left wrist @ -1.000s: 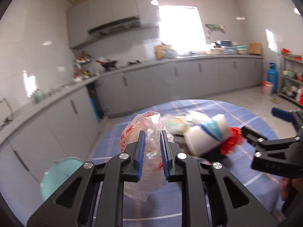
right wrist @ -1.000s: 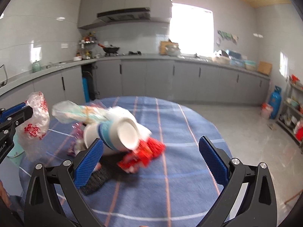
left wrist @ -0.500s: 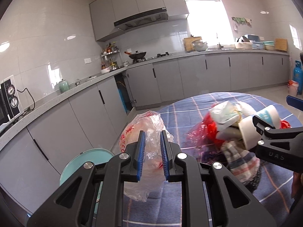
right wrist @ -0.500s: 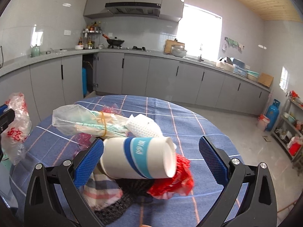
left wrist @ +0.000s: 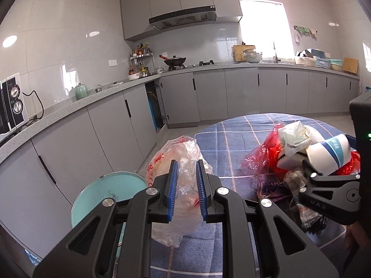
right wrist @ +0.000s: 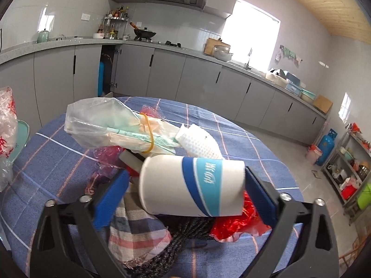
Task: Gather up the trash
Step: 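Carry the bag and cup over the teal wastebasket and open both tools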
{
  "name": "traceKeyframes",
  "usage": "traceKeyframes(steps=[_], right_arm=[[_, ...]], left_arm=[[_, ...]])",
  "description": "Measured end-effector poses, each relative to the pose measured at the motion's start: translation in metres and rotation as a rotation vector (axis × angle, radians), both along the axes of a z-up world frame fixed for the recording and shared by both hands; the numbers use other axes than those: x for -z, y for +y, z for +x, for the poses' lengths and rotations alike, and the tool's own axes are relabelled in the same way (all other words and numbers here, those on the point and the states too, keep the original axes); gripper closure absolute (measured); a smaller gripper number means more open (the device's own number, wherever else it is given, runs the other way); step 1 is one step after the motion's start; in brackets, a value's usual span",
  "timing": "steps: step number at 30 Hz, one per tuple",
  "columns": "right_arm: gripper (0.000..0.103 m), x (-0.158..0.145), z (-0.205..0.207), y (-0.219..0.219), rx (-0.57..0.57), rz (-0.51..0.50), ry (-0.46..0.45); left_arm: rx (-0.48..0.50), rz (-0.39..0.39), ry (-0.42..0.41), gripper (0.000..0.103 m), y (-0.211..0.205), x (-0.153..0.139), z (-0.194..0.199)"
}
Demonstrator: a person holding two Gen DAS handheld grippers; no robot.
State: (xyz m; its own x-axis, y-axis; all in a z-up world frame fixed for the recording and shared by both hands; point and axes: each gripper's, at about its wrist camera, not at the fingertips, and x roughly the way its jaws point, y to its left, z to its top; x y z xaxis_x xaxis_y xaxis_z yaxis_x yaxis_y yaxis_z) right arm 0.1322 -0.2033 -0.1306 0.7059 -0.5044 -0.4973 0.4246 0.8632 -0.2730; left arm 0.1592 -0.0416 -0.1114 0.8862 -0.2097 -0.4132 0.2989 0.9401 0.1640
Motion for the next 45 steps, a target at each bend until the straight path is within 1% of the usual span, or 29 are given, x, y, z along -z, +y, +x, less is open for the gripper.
traceKeyframes(steps=[1,6,11,16,19,22,26,31,40,45], right_arm=[[0.016,0.001,-0.001,-0.002,-0.002,0.013,0.005],[0.017,-0.001,-0.012,-0.010,-0.016,0.059,-0.017],[0.017,-0.014,-0.031,-0.005,-0.017,0.034,-0.071],[0.017,-0.042,-0.051,0.003,-0.028,-0.012,-0.149],[0.017,-0.062,-0.058,0.013,-0.066,-0.021,-0.197],[0.017,-0.077,-0.061,0.022,-0.114,-0.010,-0.234],[0.017,-0.087,-0.053,0.037,-0.179,0.003,-0.261],[0.017,-0.093,-0.036,0.061,-0.267,0.026,-0.278],[0.017,-0.094,0.002,0.103,-0.403,0.048,-0.267],[0.017,-0.092,0.019,0.125,-0.467,0.068,-0.257]], left_arm=[[-0.001,-0.002,0.002,0.086,0.001,0.000,0.000],[-0.003,-0.002,-0.002,0.086,0.001,-0.001,-0.004],[-0.019,0.000,-0.011,0.086,0.003,-0.005,-0.006],[-0.057,0.001,-0.020,0.086,0.011,-0.013,-0.007],[-0.087,0.008,-0.033,0.086,0.019,-0.020,-0.007],[-0.132,0.014,-0.049,0.086,0.029,-0.028,-0.006],[-0.210,0.028,-0.070,0.086,0.048,-0.034,0.000],[-0.282,0.026,-0.060,0.085,0.070,-0.035,0.011],[-0.427,0.046,-0.066,0.085,0.111,-0.038,0.034],[-0.490,0.054,-0.058,0.085,0.134,-0.039,0.046]])
